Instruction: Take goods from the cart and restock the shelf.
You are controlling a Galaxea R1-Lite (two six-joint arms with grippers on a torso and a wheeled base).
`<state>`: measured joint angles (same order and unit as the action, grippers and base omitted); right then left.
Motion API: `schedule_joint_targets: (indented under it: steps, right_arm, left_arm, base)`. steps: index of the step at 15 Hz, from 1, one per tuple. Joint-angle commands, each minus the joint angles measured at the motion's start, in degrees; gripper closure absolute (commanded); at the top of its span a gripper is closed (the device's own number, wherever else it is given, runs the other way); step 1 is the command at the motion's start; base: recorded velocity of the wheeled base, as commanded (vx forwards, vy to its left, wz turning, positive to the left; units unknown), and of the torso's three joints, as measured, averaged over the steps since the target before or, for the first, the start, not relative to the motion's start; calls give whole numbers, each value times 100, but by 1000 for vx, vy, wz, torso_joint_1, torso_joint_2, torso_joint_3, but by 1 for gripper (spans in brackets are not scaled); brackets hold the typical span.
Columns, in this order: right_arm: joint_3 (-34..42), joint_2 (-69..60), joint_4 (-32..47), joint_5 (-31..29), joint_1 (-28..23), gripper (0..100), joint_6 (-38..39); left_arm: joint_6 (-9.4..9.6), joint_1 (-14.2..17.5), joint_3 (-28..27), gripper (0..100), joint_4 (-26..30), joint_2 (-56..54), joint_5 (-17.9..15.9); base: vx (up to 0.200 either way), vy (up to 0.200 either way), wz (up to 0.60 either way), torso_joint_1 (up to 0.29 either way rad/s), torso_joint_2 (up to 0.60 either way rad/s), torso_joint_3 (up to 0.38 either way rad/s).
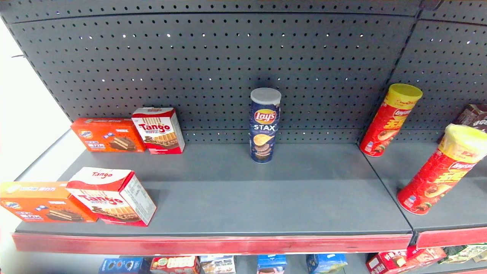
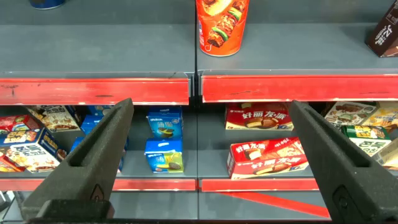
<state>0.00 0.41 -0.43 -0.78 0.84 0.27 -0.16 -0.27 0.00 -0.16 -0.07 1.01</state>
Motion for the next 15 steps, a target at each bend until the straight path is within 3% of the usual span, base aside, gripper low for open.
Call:
schedule_joint_targets:
  steps: [1,9,15]
  right_arm:
    - [0,2,-1,-1,-5,0,-9]
    - [0,2,-1,-1,-5,0,8]
    - [0,2,-1,-1,-5,0,0]
  left_arm:
    - [-2,0,0,0,-2,7,4]
    - [-2,0,0,0,7,7,-5]
    - [-2,0,0,0,7,7,-5]
  base:
    - [0,0,0,0,0,0]
    - [0,0,0,0,0,0]
    - [0,0,600,6,7,-2]
